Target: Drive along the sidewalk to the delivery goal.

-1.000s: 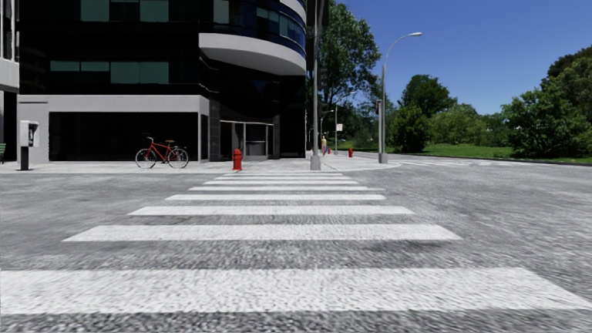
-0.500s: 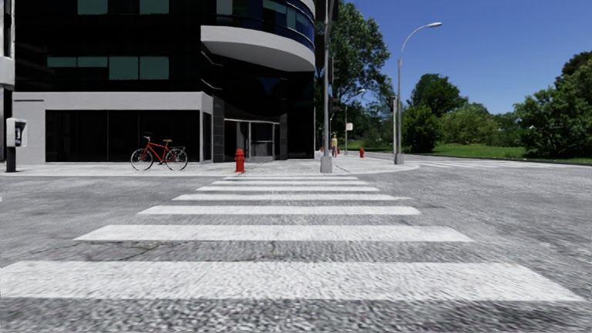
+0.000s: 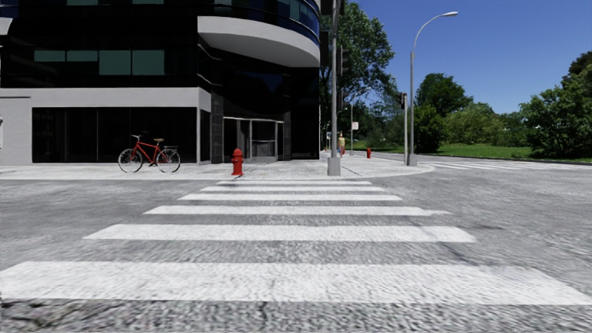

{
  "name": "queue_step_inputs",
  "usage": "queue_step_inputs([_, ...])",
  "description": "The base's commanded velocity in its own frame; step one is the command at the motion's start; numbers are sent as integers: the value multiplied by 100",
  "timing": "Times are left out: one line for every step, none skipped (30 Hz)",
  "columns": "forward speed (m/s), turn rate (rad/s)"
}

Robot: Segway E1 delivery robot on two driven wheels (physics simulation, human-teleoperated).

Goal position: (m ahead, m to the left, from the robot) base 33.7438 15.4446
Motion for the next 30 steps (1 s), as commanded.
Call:
queue_step_inputs([200,8])
queue_step_inputs([200,8])
queue_step_inputs([200,14])
queue_step_inputs([200,17])
queue_step_inputs([200,21])
queue_step_inputs([200,21])
queue_step_inputs([200,21])
queue_step_inputs([200,9])
queue_step_inputs([200,9])
queue_step_inputs([200,0])
queue_step_inputs([200,0])
queue_step_inputs([200,0])
queue_step_inputs([200,0])
queue_step_inputs([200,0])
queue_step_inputs([200,0])
queue_step_inputs([200,0])
queue_step_inputs([200,0])
queue_step_inputs([200,0])
queue_step_inputs([200,0])
queue_step_inputs([200,0])
queue_step_inputs([200,0])
queue_step_inputs([200,0])
queue_step_inputs([200,0])
queue_step_inputs([200,0])
queue_step_inputs([200,0])
queue_step_inputs([200,0])
queue_step_inputs([200,0])
queue_step_inputs([200,0])
queue_step_inputs([200,0])
queue_step_inputs([200,0])
